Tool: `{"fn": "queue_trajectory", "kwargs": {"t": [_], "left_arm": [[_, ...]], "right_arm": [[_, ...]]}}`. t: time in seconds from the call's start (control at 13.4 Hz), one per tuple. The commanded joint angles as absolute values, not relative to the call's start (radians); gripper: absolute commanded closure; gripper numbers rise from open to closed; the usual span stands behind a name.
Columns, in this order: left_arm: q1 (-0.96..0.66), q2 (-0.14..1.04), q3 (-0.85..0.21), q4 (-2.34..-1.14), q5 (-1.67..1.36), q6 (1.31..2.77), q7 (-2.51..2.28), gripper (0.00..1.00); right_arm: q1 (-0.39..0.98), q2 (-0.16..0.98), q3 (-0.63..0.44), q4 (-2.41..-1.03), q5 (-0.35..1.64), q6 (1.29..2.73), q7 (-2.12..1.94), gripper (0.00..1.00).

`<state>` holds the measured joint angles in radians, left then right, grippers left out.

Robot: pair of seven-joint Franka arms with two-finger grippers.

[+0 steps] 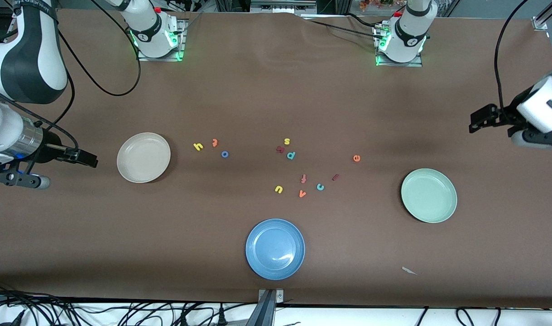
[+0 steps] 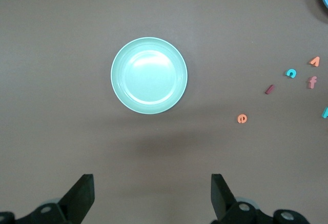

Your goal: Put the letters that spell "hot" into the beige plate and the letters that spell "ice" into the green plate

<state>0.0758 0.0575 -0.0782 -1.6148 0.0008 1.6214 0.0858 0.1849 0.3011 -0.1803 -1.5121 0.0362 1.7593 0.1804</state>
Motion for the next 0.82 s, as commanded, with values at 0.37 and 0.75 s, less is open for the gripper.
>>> {"fn": "queue_trajectory", "kwargs": {"t": [0.37, 0.75], "left_arm": [[0.075, 0.066, -0.063, -1.638, -0.021, 1.575, 0.087, 0.00], [0.093, 0.069, -0.063, -1.640, -0.021, 1.580, 0.087, 0.00]], "right_arm": [[0.181, 0.281, -0.179, -1.532, 0.054, 1.770, 0.166, 0.00], [0.181, 0.281, -0.179, -1.532, 0.054, 1.770, 0.164, 0.00]]}}
